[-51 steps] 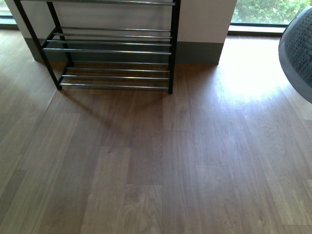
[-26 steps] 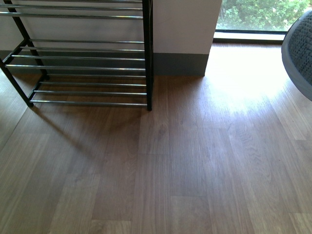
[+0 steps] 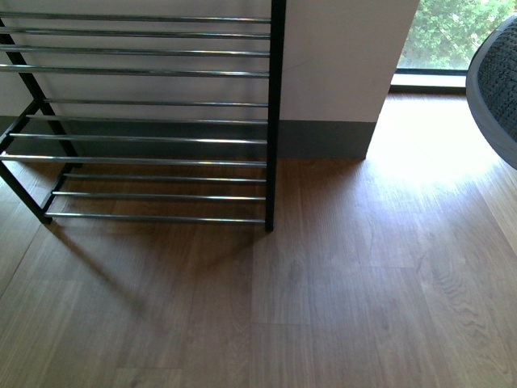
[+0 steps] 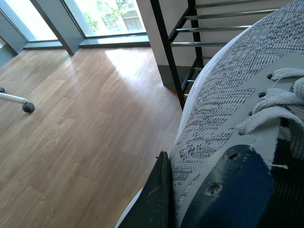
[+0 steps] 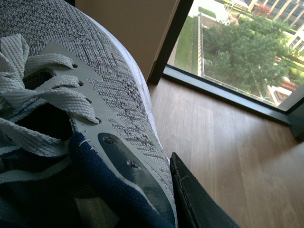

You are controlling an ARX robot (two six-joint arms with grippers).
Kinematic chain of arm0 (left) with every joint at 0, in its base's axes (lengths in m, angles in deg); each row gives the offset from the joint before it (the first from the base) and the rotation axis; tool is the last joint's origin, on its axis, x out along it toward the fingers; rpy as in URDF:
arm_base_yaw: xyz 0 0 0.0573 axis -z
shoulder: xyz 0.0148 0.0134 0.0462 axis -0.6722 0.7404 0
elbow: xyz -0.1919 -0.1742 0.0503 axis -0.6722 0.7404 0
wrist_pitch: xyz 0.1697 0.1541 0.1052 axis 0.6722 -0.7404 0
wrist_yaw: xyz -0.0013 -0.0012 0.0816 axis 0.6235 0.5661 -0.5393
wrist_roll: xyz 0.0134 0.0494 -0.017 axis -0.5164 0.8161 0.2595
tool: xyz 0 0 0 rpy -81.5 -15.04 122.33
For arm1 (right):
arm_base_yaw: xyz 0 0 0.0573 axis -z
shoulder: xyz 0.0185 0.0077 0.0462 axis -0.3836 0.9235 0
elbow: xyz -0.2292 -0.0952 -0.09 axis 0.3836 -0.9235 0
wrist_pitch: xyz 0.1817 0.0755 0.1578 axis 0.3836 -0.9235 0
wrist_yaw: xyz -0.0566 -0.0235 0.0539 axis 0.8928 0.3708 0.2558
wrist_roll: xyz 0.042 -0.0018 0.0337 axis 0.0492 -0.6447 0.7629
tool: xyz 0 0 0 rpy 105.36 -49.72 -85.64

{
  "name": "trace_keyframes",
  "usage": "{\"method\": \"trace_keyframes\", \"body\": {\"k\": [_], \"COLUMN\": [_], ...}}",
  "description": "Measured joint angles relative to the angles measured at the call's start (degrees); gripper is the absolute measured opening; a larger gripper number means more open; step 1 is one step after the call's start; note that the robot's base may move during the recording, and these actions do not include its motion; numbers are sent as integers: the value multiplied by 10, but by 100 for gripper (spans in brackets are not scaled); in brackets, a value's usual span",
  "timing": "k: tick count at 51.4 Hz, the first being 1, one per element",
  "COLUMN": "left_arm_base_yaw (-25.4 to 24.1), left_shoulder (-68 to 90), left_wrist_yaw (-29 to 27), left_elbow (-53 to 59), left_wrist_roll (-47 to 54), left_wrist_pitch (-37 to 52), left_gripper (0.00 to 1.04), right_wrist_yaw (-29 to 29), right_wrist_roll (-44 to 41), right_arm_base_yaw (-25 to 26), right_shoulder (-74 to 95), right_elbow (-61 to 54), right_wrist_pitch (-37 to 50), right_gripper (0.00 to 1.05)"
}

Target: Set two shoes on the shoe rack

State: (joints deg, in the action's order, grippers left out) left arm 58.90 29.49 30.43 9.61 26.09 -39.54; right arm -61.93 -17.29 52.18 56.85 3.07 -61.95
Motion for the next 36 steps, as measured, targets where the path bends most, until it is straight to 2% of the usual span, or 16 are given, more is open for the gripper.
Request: {"method": "trace_keyframes", "body": {"k": [21, 36], "left_arm_base_yaw": [-1, 1], "left_shoulder": [0, 0], "left_wrist_yaw": [-4, 7], "left_elbow": [0, 0], "left_wrist_roll": [0, 0], "left_wrist_pitch": [0, 0], "left_gripper": [2, 2], "right_wrist_yaw": [-10, 5], "right_wrist_roll": [0, 0], "right_arm_base_yaw": [-1, 1], "right_shoulder": [0, 2], "right_elbow": [0, 0], "right_wrist_pitch": [0, 0], "right_gripper": [1, 1]}}
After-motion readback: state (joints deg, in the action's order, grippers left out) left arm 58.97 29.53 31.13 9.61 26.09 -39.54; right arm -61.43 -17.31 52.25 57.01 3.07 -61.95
